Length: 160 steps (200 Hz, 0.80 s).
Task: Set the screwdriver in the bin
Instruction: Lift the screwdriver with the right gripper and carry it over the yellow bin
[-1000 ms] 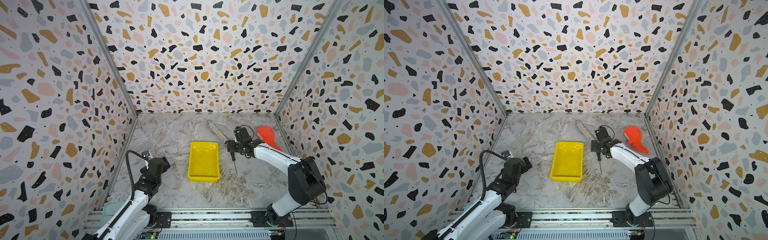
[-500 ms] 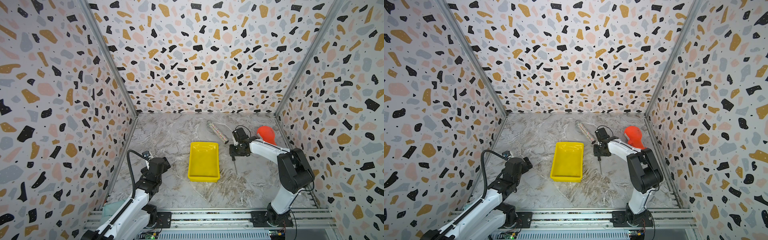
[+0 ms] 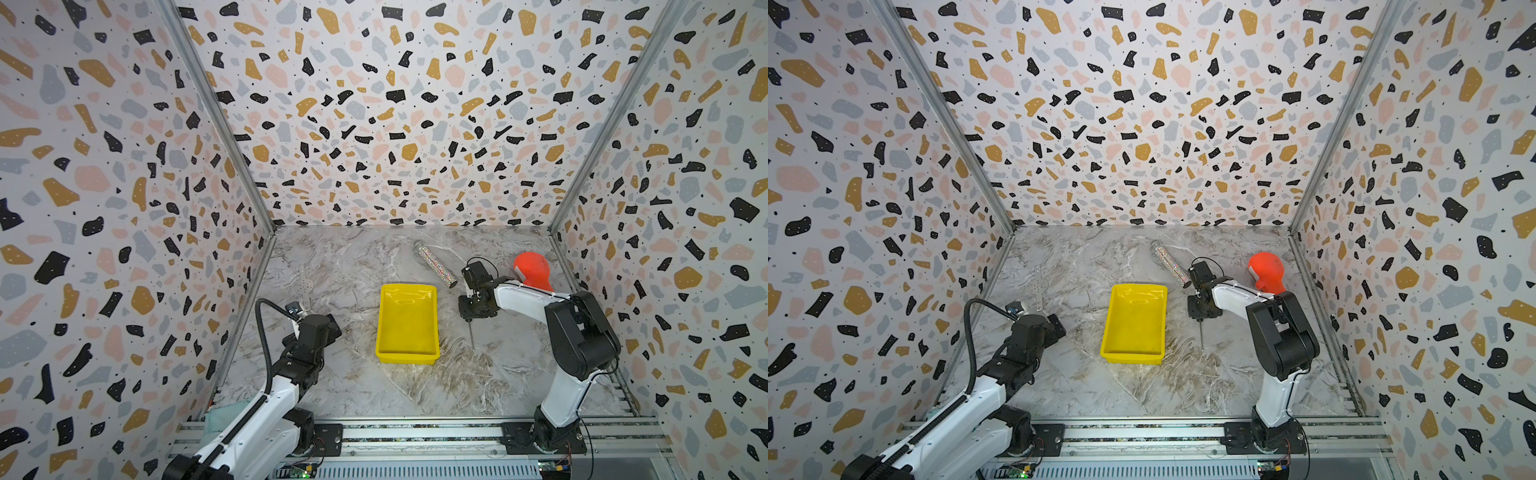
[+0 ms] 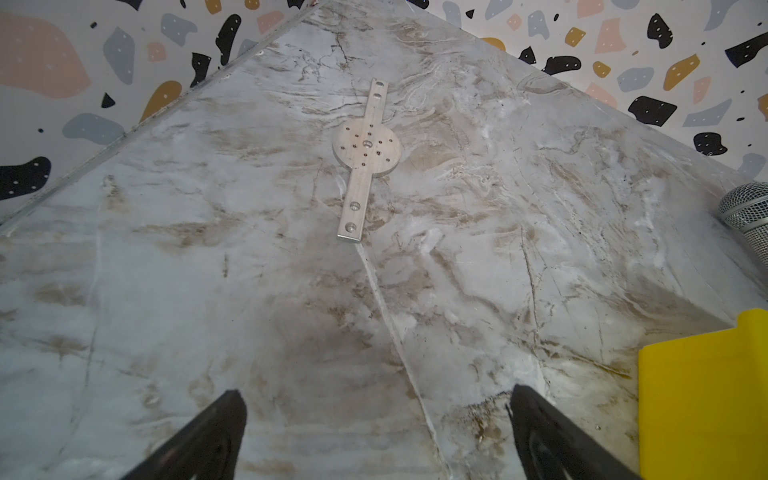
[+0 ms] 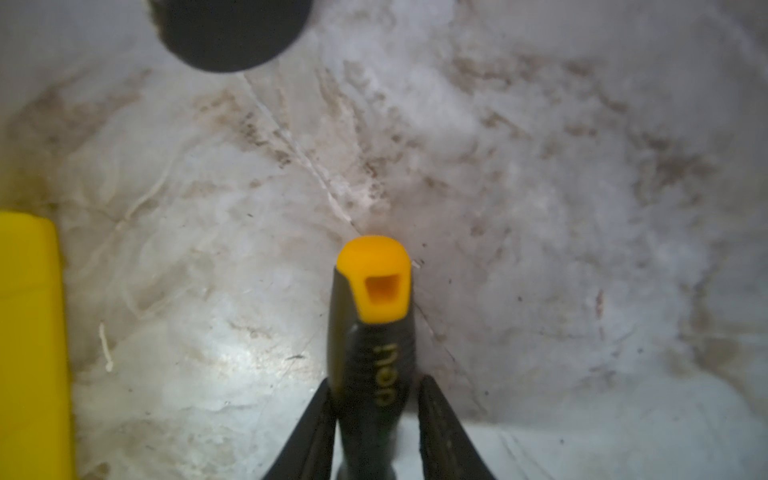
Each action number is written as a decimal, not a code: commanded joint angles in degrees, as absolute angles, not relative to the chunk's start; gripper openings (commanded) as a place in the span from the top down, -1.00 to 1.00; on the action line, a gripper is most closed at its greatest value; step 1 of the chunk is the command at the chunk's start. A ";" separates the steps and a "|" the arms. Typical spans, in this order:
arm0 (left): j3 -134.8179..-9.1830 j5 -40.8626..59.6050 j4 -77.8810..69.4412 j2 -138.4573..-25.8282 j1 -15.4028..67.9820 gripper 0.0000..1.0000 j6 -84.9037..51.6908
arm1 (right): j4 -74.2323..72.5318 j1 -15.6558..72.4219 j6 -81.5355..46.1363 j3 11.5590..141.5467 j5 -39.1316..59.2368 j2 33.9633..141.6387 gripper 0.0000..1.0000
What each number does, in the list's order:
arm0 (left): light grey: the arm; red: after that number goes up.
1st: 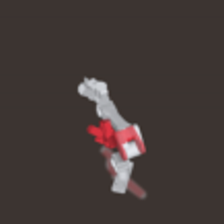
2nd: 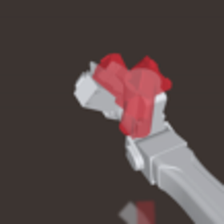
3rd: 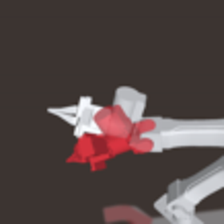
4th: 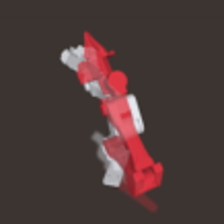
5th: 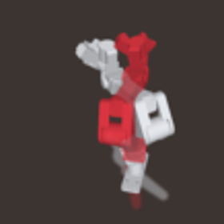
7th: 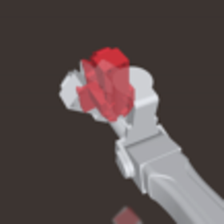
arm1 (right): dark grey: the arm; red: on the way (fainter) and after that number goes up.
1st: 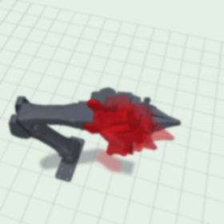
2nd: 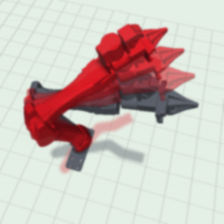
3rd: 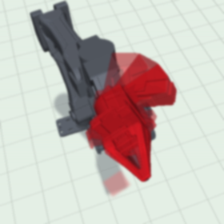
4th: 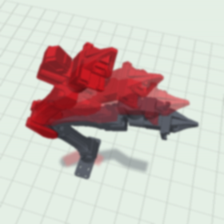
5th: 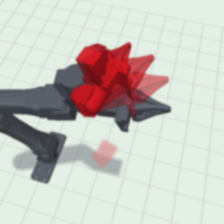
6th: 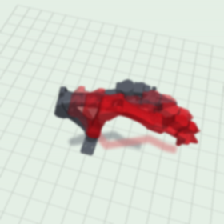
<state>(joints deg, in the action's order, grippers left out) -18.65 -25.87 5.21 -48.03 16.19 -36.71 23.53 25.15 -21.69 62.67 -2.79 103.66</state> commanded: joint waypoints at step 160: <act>-18.97 -24.62 3.95 -47.99 16.06 -1.00 -36.57 | -2.04 44.72 -59.30 59.82 14.52 85.23 0.98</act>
